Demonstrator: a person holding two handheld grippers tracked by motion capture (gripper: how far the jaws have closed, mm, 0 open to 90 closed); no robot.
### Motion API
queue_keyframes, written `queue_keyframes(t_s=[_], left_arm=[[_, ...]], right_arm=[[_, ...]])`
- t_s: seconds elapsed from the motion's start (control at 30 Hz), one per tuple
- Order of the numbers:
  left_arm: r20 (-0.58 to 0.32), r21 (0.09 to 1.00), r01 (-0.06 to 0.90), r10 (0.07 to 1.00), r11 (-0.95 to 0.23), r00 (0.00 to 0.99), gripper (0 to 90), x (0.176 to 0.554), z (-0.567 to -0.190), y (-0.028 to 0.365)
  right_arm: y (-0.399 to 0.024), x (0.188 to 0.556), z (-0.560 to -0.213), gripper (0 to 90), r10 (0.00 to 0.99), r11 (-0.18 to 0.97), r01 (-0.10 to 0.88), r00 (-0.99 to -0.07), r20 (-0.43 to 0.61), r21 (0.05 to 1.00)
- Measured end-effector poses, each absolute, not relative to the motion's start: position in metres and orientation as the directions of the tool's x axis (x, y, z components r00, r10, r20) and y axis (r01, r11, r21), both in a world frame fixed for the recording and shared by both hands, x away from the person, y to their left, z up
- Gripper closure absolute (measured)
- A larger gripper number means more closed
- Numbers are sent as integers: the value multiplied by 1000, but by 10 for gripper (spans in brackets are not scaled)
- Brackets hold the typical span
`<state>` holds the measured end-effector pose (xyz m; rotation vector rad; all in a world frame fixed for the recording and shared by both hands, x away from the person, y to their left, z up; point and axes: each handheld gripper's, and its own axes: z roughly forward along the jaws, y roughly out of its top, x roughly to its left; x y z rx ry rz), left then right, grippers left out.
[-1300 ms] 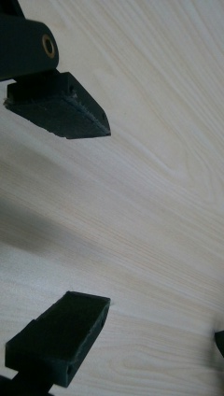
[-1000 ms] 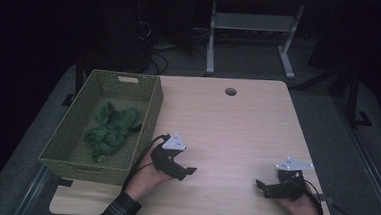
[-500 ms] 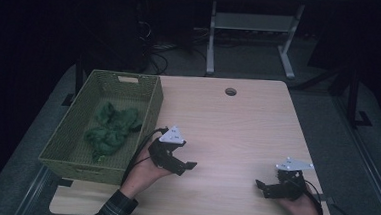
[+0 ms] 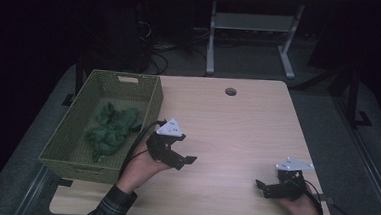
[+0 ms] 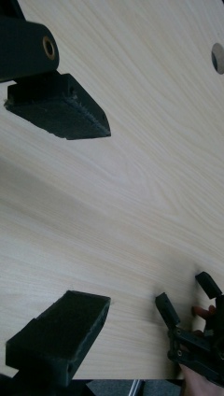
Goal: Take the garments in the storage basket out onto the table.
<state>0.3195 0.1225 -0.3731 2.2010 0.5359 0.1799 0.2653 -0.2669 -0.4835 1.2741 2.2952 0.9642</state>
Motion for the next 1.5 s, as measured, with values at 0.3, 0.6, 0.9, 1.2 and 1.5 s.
queue_keyframes(t_s=[0.3,0.6,0.9,1.2,1.5], left_arm=[[-35,779,304,446,-549,894,150,328,-352,132],[-18,781,302,463,-547,886,150,339,-336,148],[16,772,305,496,-558,868,173,352,-322,173],[21,766,334,541,-549,841,174,357,-321,196],[33,766,365,600,-529,799,204,363,-323,223]], right_arm=[[-267,265,-484,7,843,366,609,-538,27,703],[-267,265,-483,7,843,365,610,-537,28,703],[-267,265,-483,7,843,364,610,-536,29,704],[-267,265,-484,7,843,364,610,-537,29,704],[-267,265,-484,7,843,364,610,-537,29,703]])
